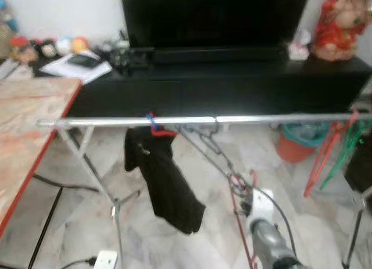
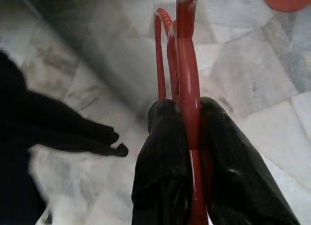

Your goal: Hang hanger

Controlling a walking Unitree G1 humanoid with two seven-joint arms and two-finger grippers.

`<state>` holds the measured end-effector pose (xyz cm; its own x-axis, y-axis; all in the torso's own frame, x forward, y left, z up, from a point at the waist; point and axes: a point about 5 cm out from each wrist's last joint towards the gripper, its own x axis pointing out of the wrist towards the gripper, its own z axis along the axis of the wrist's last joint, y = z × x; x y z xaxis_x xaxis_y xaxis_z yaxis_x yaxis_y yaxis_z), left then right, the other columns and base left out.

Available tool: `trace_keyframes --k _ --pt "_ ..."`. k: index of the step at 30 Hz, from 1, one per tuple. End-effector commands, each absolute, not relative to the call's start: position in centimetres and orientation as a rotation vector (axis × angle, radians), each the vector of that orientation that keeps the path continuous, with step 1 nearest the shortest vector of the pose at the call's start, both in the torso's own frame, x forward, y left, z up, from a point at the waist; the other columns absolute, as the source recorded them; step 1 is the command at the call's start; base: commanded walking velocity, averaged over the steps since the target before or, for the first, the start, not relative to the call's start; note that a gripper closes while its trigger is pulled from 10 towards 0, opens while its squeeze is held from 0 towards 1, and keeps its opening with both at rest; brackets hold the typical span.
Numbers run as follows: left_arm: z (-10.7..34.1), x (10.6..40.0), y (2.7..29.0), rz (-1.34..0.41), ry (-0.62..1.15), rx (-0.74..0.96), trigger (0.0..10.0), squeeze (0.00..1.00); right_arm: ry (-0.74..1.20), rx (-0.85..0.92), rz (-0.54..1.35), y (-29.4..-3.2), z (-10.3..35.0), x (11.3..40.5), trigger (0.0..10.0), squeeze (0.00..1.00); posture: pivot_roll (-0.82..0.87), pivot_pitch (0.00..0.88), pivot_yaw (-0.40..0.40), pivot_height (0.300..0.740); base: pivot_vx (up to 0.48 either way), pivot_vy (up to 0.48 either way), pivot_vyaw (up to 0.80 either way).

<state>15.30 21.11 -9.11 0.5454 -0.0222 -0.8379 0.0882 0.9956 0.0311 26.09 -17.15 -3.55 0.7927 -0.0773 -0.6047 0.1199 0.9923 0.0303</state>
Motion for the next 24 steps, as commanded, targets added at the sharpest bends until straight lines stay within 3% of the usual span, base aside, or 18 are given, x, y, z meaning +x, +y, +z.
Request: trace_keyframes --k 1,12,24 --pt "-9.3 15.2 20.5 -0.08 0.999 0.068 10.0 0.0 0.639 0.05 -0.125 -18.1 -3.4 26.1 10.0 0.0 -0.01 0.0 0.01 0.74 0.334 0.0 0.0" --pt "-9.4 15.1 20.4 -0.099 1.01 0.083 10.0 0.0 0.626 0.035 -0.118 -17.8 -3.3 26.2 10.0 0.0 -0.01 0.0 0.01 0.74 0.03 0.0 0.0" --pt "-9.6 14.2 20.7 -0.106 1.036 0.097 10.0 0.0 0.388 -0.071 -0.131 -17.8 -1.6 26.6 10.0 0.0 -0.02 0.0 0.015 0.74 0.0 0.0 0.0"
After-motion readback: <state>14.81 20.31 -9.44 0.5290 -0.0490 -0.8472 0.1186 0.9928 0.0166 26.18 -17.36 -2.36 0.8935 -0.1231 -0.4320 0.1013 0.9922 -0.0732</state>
